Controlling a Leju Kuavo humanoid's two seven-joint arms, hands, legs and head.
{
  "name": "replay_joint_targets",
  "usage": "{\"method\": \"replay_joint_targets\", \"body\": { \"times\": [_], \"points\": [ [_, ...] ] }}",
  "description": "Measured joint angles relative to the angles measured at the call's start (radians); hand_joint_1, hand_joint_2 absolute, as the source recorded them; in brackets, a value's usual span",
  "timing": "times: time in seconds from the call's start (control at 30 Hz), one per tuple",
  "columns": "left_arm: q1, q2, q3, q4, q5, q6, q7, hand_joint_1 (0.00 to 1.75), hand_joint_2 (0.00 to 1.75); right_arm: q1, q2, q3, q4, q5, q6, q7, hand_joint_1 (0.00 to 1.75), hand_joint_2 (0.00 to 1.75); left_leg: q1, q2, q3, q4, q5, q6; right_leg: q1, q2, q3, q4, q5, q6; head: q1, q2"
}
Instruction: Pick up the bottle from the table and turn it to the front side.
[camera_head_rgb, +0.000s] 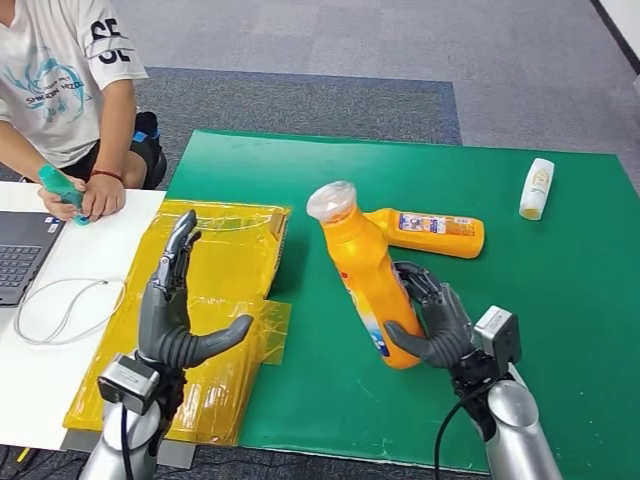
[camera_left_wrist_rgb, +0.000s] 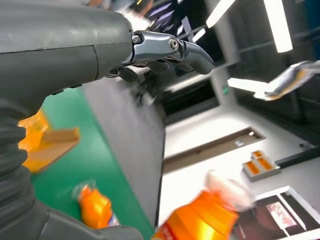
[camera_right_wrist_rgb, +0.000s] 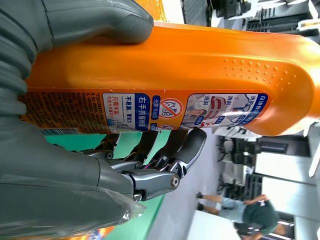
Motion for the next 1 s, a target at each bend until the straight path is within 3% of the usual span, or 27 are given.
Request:
{"method": "replay_joint_targets", "body": {
  "times": [0.1, 0.27, 0.37, 0.63, 1.0],
  "points": [
    [-0.02, -0.002, 0.034, 0.071, 0.156, -0.148, 0.002, 0.0, 1.75, 0.002, 0.006, 0.008, -0.02, 0.056, -0.019, -0.025, 1.75, 1.75, 0.0, 0.0, 0.0, 0.0, 0.0, 0.0, 0.0, 0.0, 0.0, 0.0, 0.0, 0.0, 0.0, 0.0],
    [-0.098, 0.017, 0.08, 0.285, 0.57, -0.589, 0.024, 0.0, 1.75, -0.005, 0.009, 0.054, -0.04, 0.129, -0.05, -0.057, 1.75, 1.75, 0.0, 0.0, 0.0, 0.0, 0.001, 0.0, 0.0, 0.0, 0.0, 0.0, 0.0, 0.0, 0.0, 0.0],
    [-0.148, 0.035, 0.095, 0.425, 0.678, -0.714, 0.05, 0.0, 1.75, -0.008, 0.009, 0.088, -0.044, 0.146, -0.065, -0.066, 1.75, 1.75, 0.0, 0.0, 0.0, 0.0, 0.001, -0.001, 0.0, 0.0, 0.0, 0.0, 0.0, 0.0, 0.0, 0.0],
    [-0.214, 0.08, 0.077, 0.595, 0.68, -0.85, 0.059, 0.0, 1.75, -0.024, 0.01, 0.154, -0.046, 0.239, -0.144, -0.071, 1.75, 1.75, 0.0, 0.0, 0.0, 0.0, 0.001, -0.001, 0.0, 0.0, 0.0, 0.0, 0.0, 0.0, 0.0, 0.0],
    [-0.238, 0.141, -0.018, 0.613, 0.602, -0.803, 0.028, 0.0, 1.75, -0.052, 0.01, 0.225, -0.027, 0.295, -0.189, -0.071, 1.75, 1.75, 0.0, 0.0, 0.0, 0.0, 0.001, -0.001, 0.0, 0.0, 0.0, 0.0, 0.0, 0.0, 0.0, 0.0]
  ]
}}
